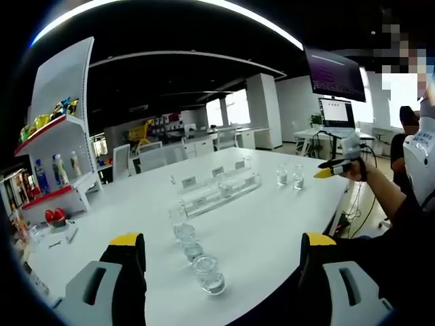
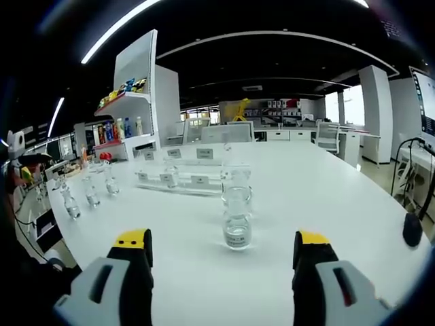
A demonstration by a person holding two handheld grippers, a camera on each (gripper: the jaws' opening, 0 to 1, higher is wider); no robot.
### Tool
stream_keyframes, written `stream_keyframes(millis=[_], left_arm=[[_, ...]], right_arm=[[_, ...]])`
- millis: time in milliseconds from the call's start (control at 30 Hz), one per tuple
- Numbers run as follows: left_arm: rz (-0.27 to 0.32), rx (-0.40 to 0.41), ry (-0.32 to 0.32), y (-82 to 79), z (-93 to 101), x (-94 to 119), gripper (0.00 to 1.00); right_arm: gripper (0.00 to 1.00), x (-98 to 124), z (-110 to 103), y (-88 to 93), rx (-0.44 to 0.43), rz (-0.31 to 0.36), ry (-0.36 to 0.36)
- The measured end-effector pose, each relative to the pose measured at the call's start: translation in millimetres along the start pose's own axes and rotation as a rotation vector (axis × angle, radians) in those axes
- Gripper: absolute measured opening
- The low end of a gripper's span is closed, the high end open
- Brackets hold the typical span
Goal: Identify the label on the chemical reagent bottle, grasp the chemical reagent bottle, and place it in the designated position on the reagent rack
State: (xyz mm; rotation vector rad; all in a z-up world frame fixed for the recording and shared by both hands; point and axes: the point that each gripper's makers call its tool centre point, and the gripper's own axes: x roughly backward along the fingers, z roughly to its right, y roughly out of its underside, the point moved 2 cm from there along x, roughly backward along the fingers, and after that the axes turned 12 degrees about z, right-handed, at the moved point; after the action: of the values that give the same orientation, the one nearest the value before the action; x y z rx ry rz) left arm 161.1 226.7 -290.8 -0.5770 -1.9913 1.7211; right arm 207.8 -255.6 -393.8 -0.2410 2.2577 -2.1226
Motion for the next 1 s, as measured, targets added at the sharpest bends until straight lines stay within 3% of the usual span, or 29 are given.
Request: stream_keyframes(millis=[1000], left_arm=[[0.0,0.002,0.013,-0.8,-0.2,-6,0.94]], right_arm=[[0.81,-11,5,6.0,-0.041,0.008,0.012]])
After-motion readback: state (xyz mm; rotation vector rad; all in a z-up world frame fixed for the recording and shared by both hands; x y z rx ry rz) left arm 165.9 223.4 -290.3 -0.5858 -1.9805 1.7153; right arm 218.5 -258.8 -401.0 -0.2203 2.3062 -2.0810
